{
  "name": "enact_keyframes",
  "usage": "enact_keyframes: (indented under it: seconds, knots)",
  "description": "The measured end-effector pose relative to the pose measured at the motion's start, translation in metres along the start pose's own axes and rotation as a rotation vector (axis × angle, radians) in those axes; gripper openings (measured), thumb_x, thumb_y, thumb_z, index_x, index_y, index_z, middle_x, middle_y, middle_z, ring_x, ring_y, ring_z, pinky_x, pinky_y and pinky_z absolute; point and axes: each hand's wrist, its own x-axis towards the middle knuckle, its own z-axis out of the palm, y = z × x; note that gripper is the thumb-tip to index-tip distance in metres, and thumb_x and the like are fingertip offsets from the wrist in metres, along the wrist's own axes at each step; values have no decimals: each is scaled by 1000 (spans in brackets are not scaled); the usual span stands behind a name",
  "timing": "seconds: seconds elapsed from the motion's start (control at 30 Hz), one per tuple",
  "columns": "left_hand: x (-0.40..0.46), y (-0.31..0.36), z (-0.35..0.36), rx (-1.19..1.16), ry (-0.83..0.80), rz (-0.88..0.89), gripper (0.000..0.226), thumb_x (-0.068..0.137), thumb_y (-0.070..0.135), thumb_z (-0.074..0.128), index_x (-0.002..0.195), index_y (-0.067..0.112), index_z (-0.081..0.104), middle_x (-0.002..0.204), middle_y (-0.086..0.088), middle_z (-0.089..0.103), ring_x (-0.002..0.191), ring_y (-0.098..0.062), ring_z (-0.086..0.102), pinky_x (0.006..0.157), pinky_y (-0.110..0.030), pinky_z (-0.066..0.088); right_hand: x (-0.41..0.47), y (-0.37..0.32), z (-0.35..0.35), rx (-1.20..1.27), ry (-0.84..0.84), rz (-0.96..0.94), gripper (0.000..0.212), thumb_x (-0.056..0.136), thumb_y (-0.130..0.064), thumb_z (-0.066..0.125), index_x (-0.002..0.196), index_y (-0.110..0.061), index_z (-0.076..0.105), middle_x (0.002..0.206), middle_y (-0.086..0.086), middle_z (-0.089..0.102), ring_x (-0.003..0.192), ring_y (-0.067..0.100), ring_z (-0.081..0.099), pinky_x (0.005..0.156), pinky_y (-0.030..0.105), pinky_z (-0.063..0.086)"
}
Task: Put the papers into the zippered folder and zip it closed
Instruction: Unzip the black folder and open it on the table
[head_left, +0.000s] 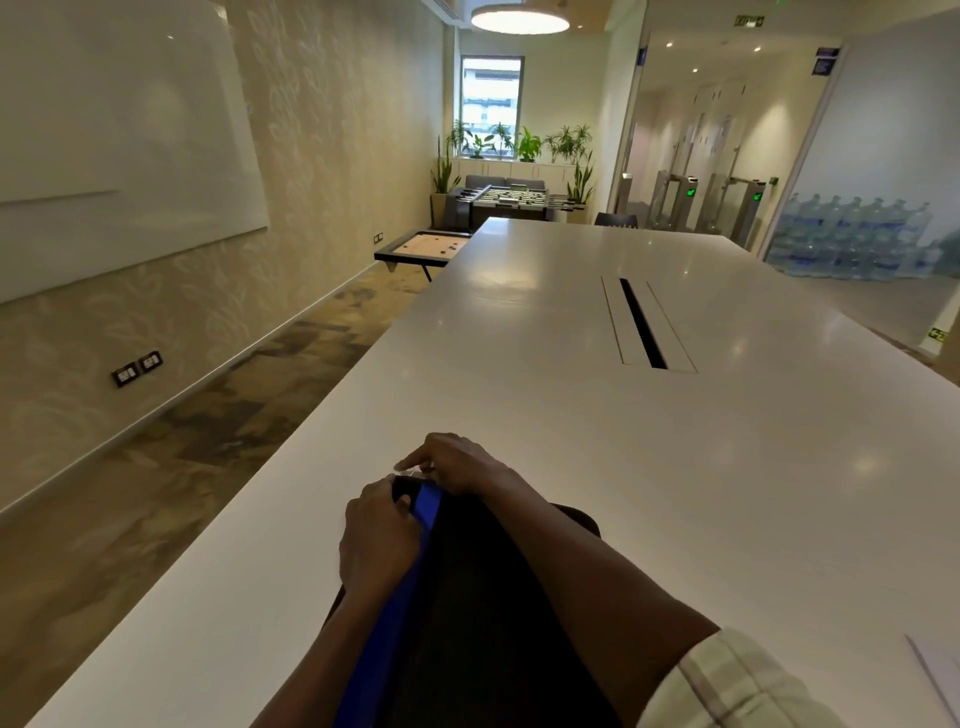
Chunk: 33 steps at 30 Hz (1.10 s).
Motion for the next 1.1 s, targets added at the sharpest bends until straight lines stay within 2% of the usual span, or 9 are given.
enact_keyframes:
  seconds: [0.2, 0.33, 0.43, 0.57, 0.7, 0.8, 0.9, 1.0, 1.1]
  knots:
    - [2, -3, 1, -29, 0, -23, 32, 94, 14, 48, 124, 18, 59, 114, -6, 67, 86, -20, 60, 66, -29, 40, 13, -6, -7, 31, -53, -28, 38, 88, 2, 50, 113, -16, 73, 120, 9, 65, 112, 25, 58, 89, 40, 50]
    - [17, -6, -1, -95, -121, -71, 38, 97, 16, 48, 135, 17, 52, 129, -8, 63, 114, -26, 59, 83, -33, 43, 16, -4, -7, 24, -62, -41, 25, 89, -2, 56, 107, -8, 72, 116, 12, 66, 109, 27, 58, 88, 40, 49]
    - [35, -10, -8, -221, -273, -40, 34, 99, 13, 47, 131, 16, 57, 127, -7, 63, 113, -22, 58, 91, -32, 46, 19, 1, -6, 57, -15, -37, 21, 87, -1, 60, 101, -8, 74, 109, 12, 69, 105, 27, 61, 90, 41, 51]
    - [49, -15, -21, -311, -401, 17, 30, 99, 12, 45, 124, 22, 60, 111, 3, 66, 104, -13, 62, 75, -18, 47, 18, 14, -2, 224, 58, -32, 18, 81, 2, 68, 92, -8, 79, 91, 12, 77, 85, 29, 71, 80, 33, 54]
    - [63, -20, -28, -333, -486, 38, 29, 100, 11, 46, 123, 24, 61, 108, 5, 68, 101, -8, 63, 67, -10, 48, 17, 24, 3, 358, 115, -22, 16, 78, -2, 74, 91, -9, 79, 90, 11, 78, 82, 14, 66, 78, 25, 49]
    - [72, -22, -29, -235, -550, 97, 28, 100, 14, 48, 124, 24, 59, 111, 4, 66, 105, -10, 62, 72, -14, 47, 18, 25, 5, 383, 116, -15, 15, 78, -2, 75, 92, -7, 79, 91, 11, 78, 79, 5, 61, 73, 16, 43]
    - [76, -22, -29, -295, -585, 86, 23, 99, 12, 51, 120, 21, 56, 108, -5, 68, 101, -16, 64, 83, -26, 52, 18, 25, 5, 335, 104, -22, 16, 80, -2, 73, 93, -9, 80, 92, 9, 78, 78, 3, 59, 73, 14, 42]
    - [77, -22, -28, -394, -584, 65, 13, 99, 6, 51, 109, 12, 48, 97, -14, 67, 85, -22, 60, 72, -28, 47, 17, 25, 2, 246, 82, -43, 18, 82, -2, 71, 96, -8, 79, 94, 9, 77, 73, 5, 56, 63, 0, 34]
    - [78, -24, -28, -496, -578, 26, 12, 98, 3, 50, 102, 9, 40, 96, -25, 61, 81, -26, 52, 68, -30, 42, 12, 29, -3, 205, 40, -58, 18, 83, 1, 68, 96, -6, 78, 90, 8, 76, 62, 0, 55, 57, -4, 34]
